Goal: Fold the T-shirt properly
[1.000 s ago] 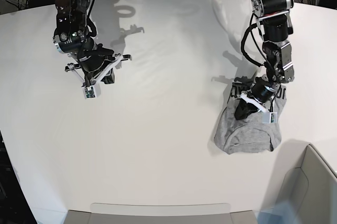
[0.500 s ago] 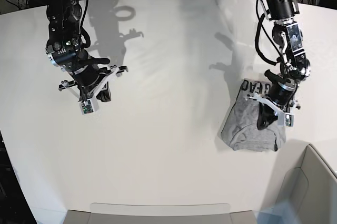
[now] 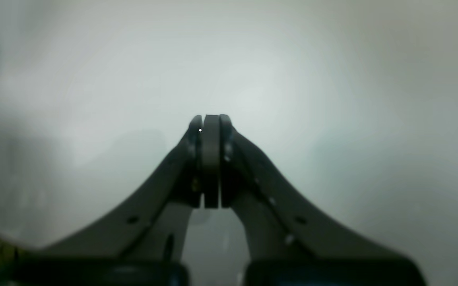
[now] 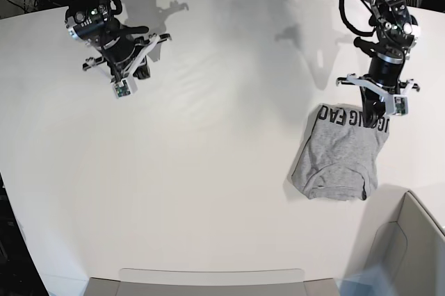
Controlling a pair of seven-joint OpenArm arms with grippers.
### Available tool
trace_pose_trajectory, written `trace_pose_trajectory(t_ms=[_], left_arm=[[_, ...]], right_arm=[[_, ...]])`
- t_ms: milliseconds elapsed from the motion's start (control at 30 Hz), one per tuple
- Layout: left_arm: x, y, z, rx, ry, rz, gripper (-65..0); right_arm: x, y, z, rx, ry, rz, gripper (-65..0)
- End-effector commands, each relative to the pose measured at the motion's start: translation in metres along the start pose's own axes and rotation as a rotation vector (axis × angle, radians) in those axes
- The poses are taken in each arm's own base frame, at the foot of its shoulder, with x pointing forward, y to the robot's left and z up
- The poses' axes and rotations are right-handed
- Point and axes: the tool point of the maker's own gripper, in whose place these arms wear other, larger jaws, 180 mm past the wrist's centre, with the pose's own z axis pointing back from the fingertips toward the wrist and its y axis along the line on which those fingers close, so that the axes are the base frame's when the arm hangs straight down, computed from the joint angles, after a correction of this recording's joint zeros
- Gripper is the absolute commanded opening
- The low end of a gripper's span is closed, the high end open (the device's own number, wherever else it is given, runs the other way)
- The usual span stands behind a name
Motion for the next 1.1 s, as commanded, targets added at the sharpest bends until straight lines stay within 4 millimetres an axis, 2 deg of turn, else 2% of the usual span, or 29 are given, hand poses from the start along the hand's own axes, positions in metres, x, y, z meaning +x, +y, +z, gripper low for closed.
trace_pose_trajectory(t_ms=[0,233,400,533,733,900,1067], left_arm=[[0.005,0.000,0.006,0.002,-0.014,-0.010,-65.0],[-0.056,0.003,0.041,0.011,0.210,-0.022,-65.0],[-0.089,-0.003,0.083,0.007,0.331,-0.041,-65.0],[-0.122,-0.007,0.117,0.007,0.447,-0.023,-65.0],[-0.153,-0.006,0.155,0.011,0.573,-0.021,-65.0],[-0.170,0.009,0.176,0.053,0.642,-0.013,-65.0],[-0.192,0.015,0.191,0.072,0.708,0.018,-65.0]], right_arm=[[0.001,0.001,0.004,0.004,-0.017,0.000,-65.0],[-0.066,0.024,0.017,0.046,0.142,-0.057,-65.0],[-0.119,0.043,0.035,0.082,0.275,-0.089,-65.0],[-0.149,0.052,0.051,0.095,0.357,-0.110,-65.0],[-0.186,0.068,0.074,0.124,0.462,-0.134,-65.0],[-0.201,0.073,0.085,0.130,0.507,-0.145,-65.0],[-0.216,0.077,0.091,0.138,0.552,-0.154,-65.0]])
